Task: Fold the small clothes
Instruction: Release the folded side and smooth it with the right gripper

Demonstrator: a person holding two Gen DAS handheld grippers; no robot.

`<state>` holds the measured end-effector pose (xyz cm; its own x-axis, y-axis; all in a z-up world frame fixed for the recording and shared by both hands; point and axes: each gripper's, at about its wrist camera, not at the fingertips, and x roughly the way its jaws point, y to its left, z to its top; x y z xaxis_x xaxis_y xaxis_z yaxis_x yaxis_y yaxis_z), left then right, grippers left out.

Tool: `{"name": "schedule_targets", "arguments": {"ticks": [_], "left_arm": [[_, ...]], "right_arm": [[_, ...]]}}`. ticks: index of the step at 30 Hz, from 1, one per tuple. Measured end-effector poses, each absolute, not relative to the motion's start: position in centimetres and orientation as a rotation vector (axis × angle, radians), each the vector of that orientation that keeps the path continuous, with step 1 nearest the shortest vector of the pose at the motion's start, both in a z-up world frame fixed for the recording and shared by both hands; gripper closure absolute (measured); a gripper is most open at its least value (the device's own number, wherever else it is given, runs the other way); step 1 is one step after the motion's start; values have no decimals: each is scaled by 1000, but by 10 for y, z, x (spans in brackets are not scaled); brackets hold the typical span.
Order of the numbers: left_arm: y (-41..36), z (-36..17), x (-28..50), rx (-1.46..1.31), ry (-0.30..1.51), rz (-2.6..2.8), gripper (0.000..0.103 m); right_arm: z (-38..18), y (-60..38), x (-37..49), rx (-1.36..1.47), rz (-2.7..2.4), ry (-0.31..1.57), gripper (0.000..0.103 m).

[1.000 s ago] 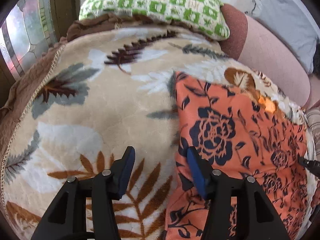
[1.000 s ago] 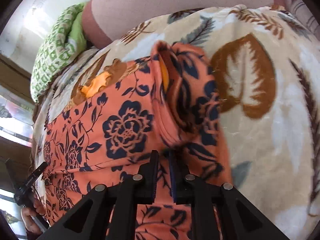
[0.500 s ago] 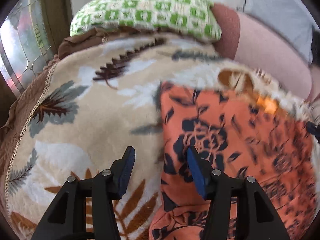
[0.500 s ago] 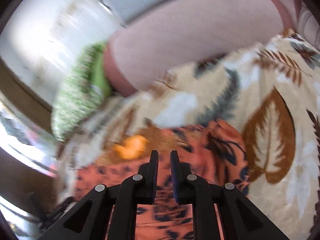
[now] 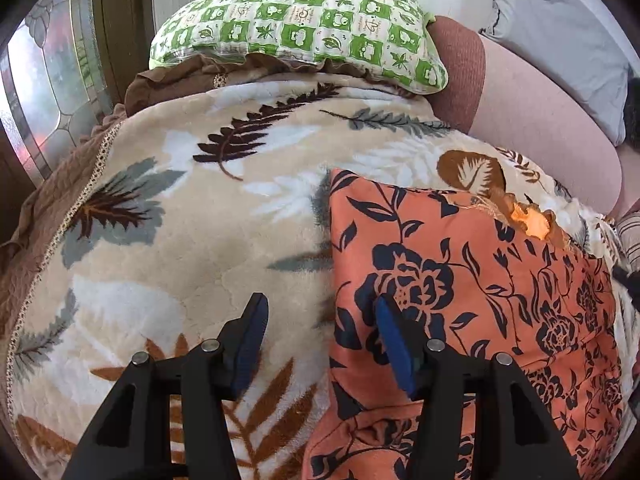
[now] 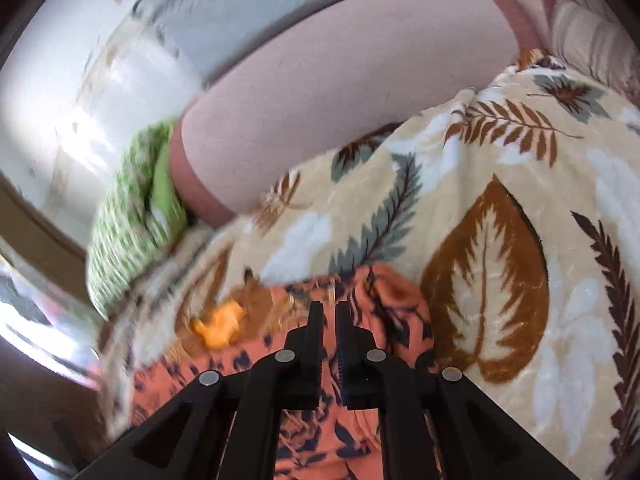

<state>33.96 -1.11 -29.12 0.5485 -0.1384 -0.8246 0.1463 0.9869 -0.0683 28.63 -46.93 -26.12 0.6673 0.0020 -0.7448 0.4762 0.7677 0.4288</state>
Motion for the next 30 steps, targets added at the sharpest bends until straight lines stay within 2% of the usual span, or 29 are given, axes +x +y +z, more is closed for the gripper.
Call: {"name": "schedule_targets", "arguments": {"ticks": [1, 3, 8, 12, 14, 17, 23, 24, 25, 27, 30], "left_arm": [[-12, -294, 341, 21, 989, -167, 45], [-13, -303, 343, 29, 1034, -172, 44], [-7, -289, 331, 13, 993, -189, 45], [13, -277, 292, 17, 961, -221, 44], [34, -274, 261, -3, 956, -234, 37], [59, -269, 223, -64, 951, -217, 34], [83, -271, 138, -51, 1005, -234, 31], [86, -272, 127, -52, 1023, -243, 31], [88, -274, 117, -56, 1043, -255, 30], [90, -277, 100, -58, 1067, -273, 30], [91, -282, 83, -62, 1096, -272, 30]], "right_arm": [[-261, -469, 286, 654, -290, 806, 95], [-294, -468, 290, 642, -341, 950, 95], [-249, -455, 245, 693, -253, 903, 95], [-216, -439, 166, 634, -176, 844, 95], [-212, -438, 121, 646, -131, 817, 95], [-212, -437, 55, 658, -123, 843, 93], [-230, -443, -14, 713, -140, 919, 78], [-242, -448, -33, 744, -141, 932, 68], [-249, -450, -41, 763, -143, 943, 52], [-265, -456, -59, 826, -137, 915, 34], [-287, -460, -78, 932, -78, 906, 35]]}}
